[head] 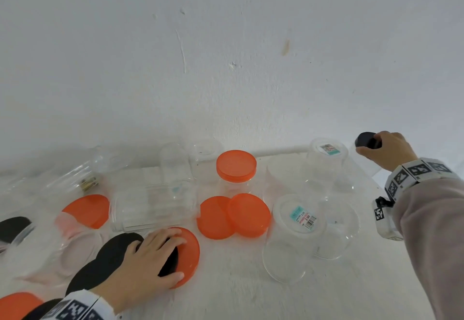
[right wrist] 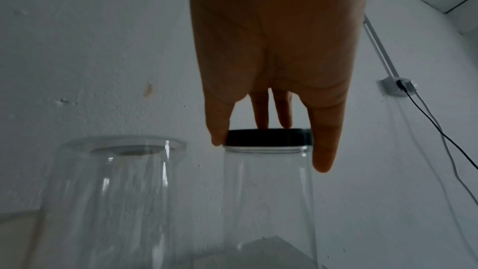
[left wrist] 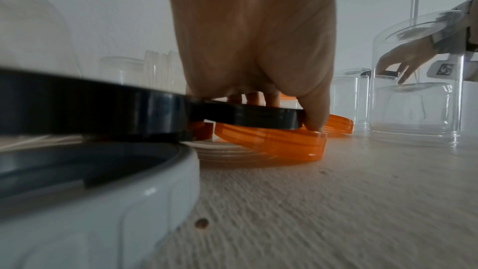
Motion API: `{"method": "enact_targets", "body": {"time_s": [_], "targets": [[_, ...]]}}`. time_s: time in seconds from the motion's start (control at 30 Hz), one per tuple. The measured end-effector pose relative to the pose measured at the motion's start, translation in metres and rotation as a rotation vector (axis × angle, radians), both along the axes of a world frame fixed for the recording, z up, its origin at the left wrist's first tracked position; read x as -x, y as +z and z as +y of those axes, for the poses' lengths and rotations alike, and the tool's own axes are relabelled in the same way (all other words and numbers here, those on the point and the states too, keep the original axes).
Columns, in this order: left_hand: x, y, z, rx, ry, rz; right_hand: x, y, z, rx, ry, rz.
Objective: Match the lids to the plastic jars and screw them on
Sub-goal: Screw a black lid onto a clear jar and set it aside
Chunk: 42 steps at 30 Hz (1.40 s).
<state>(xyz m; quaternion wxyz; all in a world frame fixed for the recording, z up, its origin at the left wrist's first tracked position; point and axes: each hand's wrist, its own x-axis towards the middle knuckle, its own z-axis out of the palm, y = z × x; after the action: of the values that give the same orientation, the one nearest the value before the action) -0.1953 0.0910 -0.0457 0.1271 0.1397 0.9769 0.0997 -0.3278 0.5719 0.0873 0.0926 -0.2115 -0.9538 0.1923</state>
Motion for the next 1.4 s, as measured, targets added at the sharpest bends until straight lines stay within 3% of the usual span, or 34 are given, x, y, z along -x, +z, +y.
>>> {"method": "enact_targets", "body": {"time_s": [0.23,0.43,0.73,0.8,0.97,1.07,1.23,1.4], "targets": [[-0.001,-0.002,-0.001,-0.024,-0.026,-0.019,0.002,0.002,-0.001,-0.111,0.115,-0.101],[0.000,0.000,-0.001,-0.007,-0.037,-0.004,-0.008,0.011,-0.006,-0.072,0.182,-0.075],[-0.004,0.007,-0.003,-0.053,-0.034,-0.007,-0.063,0.025,-0.089,-0.101,0.528,0.086],[-0.007,0.009,-0.004,-0.067,-0.029,0.024,-0.081,0.026,-0.114,-0.081,0.632,0.001],[-0.020,0.018,-0.007,-0.125,-0.019,0.094,-0.111,0.017,-0.153,-0.218,0.747,-0.453],[-0.029,0.026,-0.010,-0.182,-0.010,0.114,-0.121,0.013,-0.160,-0.269,0.756,-0.541],[-0.045,0.040,-0.016,-0.368,0.073,0.097,-0.131,0.016,-0.170,-0.284,0.750,-0.480],[-0.054,0.049,-0.023,-0.522,0.163,0.076,-0.142,0.020,-0.177,-0.147,0.746,-0.324]]}}
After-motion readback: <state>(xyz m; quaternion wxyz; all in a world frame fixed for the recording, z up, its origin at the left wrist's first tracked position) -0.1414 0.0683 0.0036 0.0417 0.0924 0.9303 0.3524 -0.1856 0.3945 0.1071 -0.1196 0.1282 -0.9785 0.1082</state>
